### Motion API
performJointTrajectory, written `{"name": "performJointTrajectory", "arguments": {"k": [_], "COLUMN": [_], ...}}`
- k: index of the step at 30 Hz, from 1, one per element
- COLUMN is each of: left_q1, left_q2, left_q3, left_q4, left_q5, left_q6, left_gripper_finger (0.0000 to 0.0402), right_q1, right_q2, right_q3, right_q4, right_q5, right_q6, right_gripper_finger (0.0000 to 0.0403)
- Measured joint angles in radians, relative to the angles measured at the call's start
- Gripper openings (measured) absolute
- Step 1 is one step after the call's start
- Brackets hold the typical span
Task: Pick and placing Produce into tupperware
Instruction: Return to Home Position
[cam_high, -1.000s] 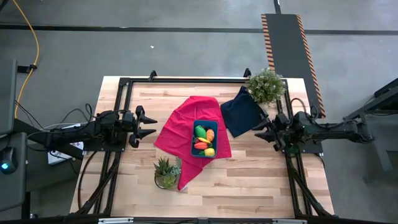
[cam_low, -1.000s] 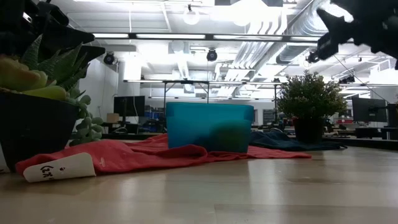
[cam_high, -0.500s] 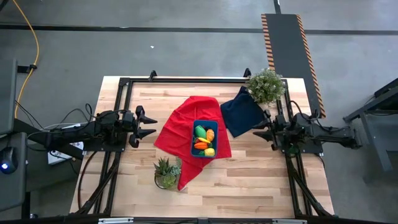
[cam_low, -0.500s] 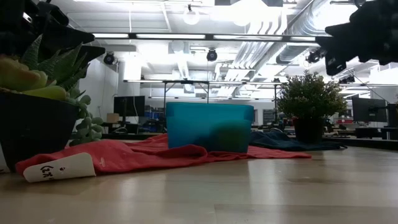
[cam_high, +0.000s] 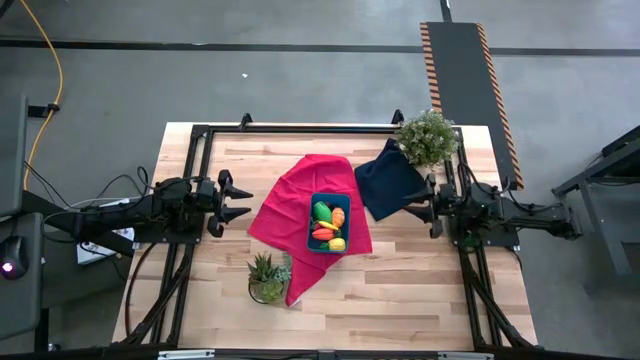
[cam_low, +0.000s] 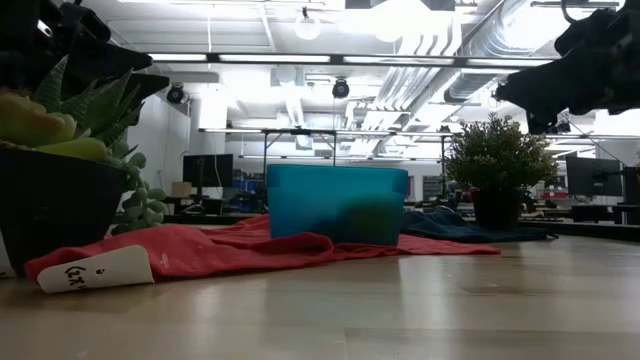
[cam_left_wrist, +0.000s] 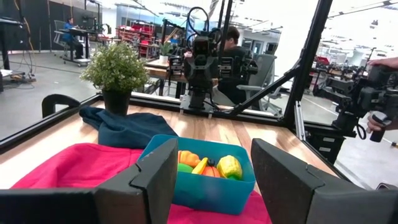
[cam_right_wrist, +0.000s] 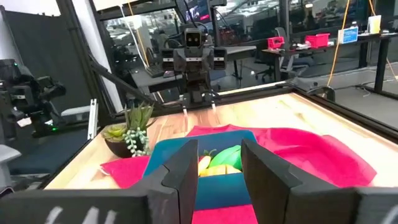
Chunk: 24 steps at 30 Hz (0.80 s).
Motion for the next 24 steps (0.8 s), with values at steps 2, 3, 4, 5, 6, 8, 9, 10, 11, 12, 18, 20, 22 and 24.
{"name": "performJointTrajectory", "arguments": {"k": [2,3,4,5,6,8,9,10,11,12,18,20,22,24], "left_q1": [0.0,0.0,0.0,0.0,0.0,0.0,0.0,0.0,0.0,0.0,0.0,0.0,0.0,0.0], "left_q2": [0.0,0.0,0.0,0.0,0.0,0.0,0.0,0.0,0.0,0.0,0.0,0.0,0.0,0.0], "left_q3": [0.0,0.0,0.0,0.0,0.0,0.0,0.0,0.0,0.0,0.0,0.0,0.0,0.0,0.0], "left_q4": [0.0,0.0,0.0,0.0,0.0,0.0,0.0,0.0,0.0,0.0,0.0,0.0,0.0,0.0], "left_q5": [0.0,0.0,0.0,0.0,0.0,0.0,0.0,0.0,0.0,0.0,0.0,0.0,0.0,0.0], "left_q6": [0.0,0.0,0.0,0.0,0.0,0.0,0.0,0.0,0.0,0.0,0.0,0.0,0.0,0.0], "left_gripper_finger": [0.0193,0.0193,0.0193,0.0193,0.0193,0.0193,0.0193,0.0193,0.0193,0.0193,0.0193,0.0193,0.0193,0.0193], "right_q1": [0.0,0.0,0.0,0.0,0.0,0.0,0.0,0.0,0.0,0.0,0.0,0.0,0.0,0.0], "right_q2": [0.0,0.0,0.002,0.004,0.004,0.003,0.003,0.004,0.004,0.004,0.004,0.004,0.004,0.004], "right_q3": [0.0,0.0,0.0,0.0,0.0,0.0,0.0,0.0,0.0,0.0,0.0,0.0,0.0,0.0], "right_q4": [0.0,0.0,0.0,0.0,0.0,0.0,0.0,0.0,0.0,0.0,0.0,0.0,0.0,0.0], "right_q5": [0.002,0.003,0.003,0.003,0.003,0.002,0.002,0.001,0.0,0.0,0.0,0.0,0.0,0.0], "right_q6": [0.0,0.001,0.001,0.003,0.003,0.004,0.012,0.045,0.084,0.122,0.253,0.266,0.268,0.268], "right_gripper_finger": [0.0114,0.0114,0.0114,0.0114,0.0114,0.0114,0.0114,0.0114,0.0114,0.0114,0.0114,0.0114,0.0114,0.0114]}}
